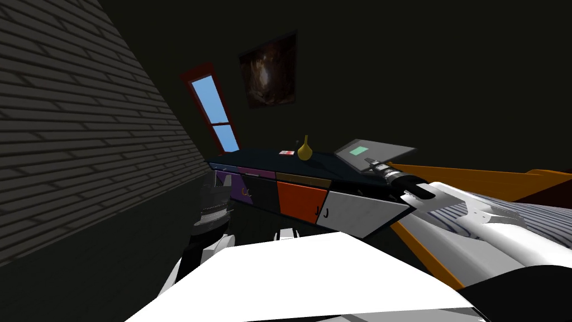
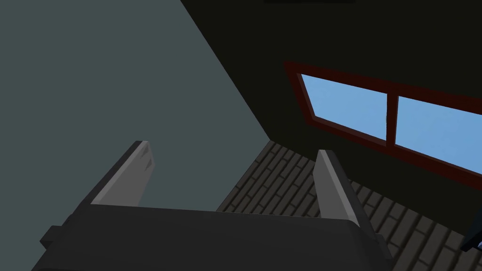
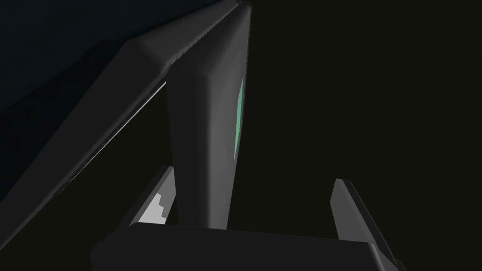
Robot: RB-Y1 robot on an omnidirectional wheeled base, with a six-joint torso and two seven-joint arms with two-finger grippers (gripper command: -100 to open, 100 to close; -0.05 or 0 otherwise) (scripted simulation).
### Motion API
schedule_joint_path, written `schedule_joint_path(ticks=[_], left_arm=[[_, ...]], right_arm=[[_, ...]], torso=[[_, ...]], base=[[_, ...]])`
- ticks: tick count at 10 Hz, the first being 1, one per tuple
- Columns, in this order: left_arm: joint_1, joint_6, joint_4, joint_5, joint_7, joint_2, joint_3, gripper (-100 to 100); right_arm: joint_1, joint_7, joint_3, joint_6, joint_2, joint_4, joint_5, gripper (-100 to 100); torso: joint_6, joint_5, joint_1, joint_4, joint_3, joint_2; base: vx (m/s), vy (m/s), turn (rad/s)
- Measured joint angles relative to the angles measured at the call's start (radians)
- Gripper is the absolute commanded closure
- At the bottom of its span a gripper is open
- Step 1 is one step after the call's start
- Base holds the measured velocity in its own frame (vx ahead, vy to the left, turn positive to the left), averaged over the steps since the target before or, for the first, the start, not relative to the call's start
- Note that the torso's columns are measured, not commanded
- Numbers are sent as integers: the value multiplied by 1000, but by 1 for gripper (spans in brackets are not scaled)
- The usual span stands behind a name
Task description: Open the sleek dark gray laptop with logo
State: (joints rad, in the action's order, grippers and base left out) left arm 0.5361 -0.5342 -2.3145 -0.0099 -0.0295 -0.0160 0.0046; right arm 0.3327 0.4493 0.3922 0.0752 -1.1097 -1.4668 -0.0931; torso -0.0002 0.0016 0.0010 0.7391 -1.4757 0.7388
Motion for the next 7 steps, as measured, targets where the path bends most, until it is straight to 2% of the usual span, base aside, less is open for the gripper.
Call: schedule_joint_path(ticks=[1, 2, 7], left_arm=[[0, 0, 0, 0, 0, 0, 0, 0], [0, 0, 0, 0, 0, 0, 0, 0], [0, 0, 0, 0, 0, 0, 0, 0]], right_arm=[[13, 13, 4, -12, -17, -16, 6, -100], [14, 16, 4, -15, -18, -18, 7, 0], [16, 17, 2, -16, -17, -16, 7, 0]], torso=[[0, 1, 2, 1, 0, 1], [0, 1, 2, 0, 1, 1], [1, 0, 1, 0, 1, 1]], base=[[0, 0, 0], [0, 0, 0], [0, 0, 0]])
